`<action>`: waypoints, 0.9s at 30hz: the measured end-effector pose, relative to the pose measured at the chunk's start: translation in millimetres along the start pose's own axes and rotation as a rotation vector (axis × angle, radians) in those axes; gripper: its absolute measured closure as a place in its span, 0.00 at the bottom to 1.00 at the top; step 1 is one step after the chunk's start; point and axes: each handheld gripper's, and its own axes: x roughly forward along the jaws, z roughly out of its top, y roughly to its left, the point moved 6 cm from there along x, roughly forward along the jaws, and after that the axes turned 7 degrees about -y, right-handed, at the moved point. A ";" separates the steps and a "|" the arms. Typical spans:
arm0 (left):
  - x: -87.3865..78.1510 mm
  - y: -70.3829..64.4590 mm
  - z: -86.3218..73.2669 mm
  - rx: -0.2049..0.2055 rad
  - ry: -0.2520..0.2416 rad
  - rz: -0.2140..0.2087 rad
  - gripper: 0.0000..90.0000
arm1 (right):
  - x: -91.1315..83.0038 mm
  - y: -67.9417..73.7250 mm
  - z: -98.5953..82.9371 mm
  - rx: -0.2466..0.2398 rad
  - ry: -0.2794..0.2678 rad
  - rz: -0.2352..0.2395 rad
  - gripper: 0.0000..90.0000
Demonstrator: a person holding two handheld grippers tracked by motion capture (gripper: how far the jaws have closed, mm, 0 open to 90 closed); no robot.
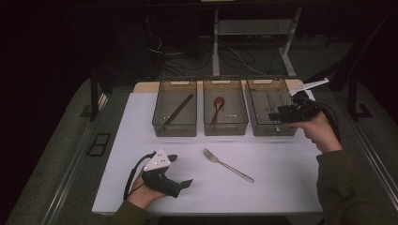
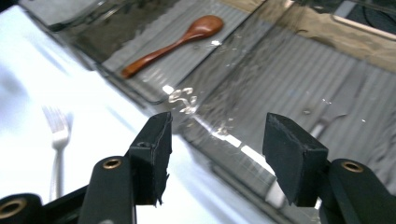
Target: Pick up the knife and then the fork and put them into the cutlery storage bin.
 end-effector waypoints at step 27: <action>0.2 -1.3 0.1 0.003 0.001 0.003 0.00 | 16.8 78.5 -38.2 -0.120 0.079 0.116 0.47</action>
